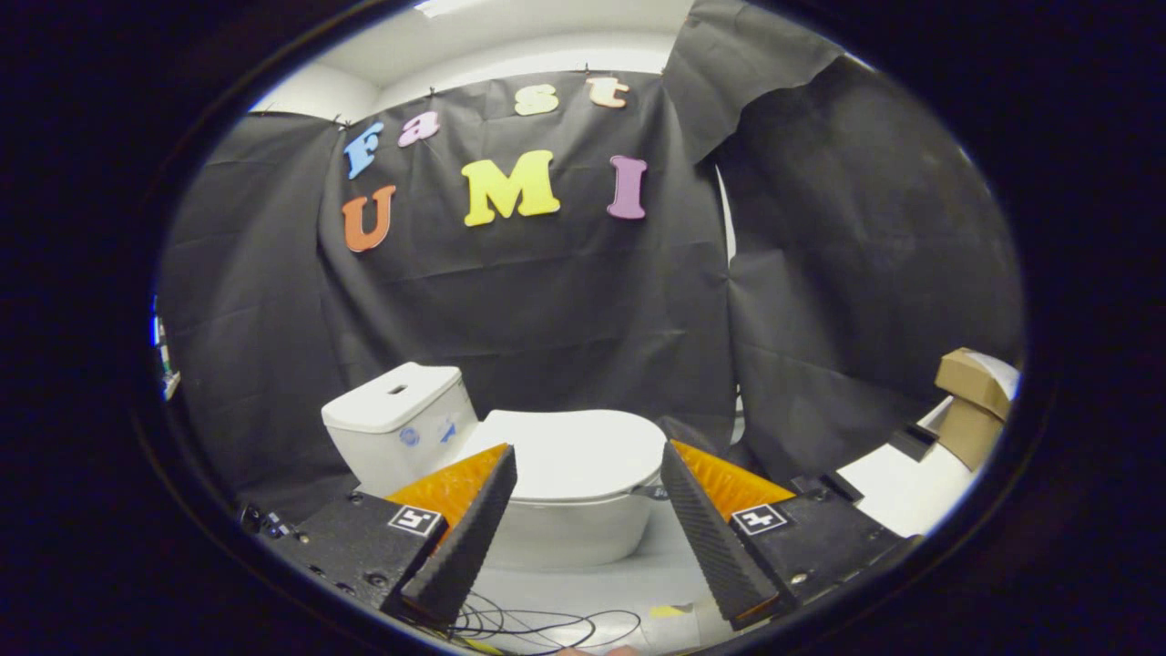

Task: Open the toilet lid.

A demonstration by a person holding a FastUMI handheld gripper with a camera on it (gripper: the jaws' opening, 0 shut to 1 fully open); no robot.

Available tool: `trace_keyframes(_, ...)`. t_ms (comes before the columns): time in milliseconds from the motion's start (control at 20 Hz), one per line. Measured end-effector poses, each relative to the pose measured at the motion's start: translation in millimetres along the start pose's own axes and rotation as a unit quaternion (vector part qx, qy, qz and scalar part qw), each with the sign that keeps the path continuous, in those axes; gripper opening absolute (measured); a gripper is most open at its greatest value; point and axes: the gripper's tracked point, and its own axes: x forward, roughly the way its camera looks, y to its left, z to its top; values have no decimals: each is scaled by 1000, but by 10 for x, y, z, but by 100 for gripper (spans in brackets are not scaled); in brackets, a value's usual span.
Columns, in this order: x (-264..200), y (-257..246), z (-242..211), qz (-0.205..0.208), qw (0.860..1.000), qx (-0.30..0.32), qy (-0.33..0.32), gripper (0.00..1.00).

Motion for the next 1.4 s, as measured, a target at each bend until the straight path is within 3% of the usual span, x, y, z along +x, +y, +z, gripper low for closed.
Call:
trace_keyframes(250, 397, -124, -176, 11, 999, 9, 47, 100)
trace_keyframes(450, 789, -232, -458, 16, 992, 61, 112, 100)
trace_keyframes(650, 1235, -392, -898, 17, 972, 129, 197, 100)
trace_keyframes(900, 1718, -638, -1227, 5, 939, 232, 254, 100)
trace_keyframes(1200, 2209, -993, -1440, -16, 916, 300, 268, 100)
trace_keyframes(1400, 2481, -1238, -1592, -40, 913, 297, 277, 99)
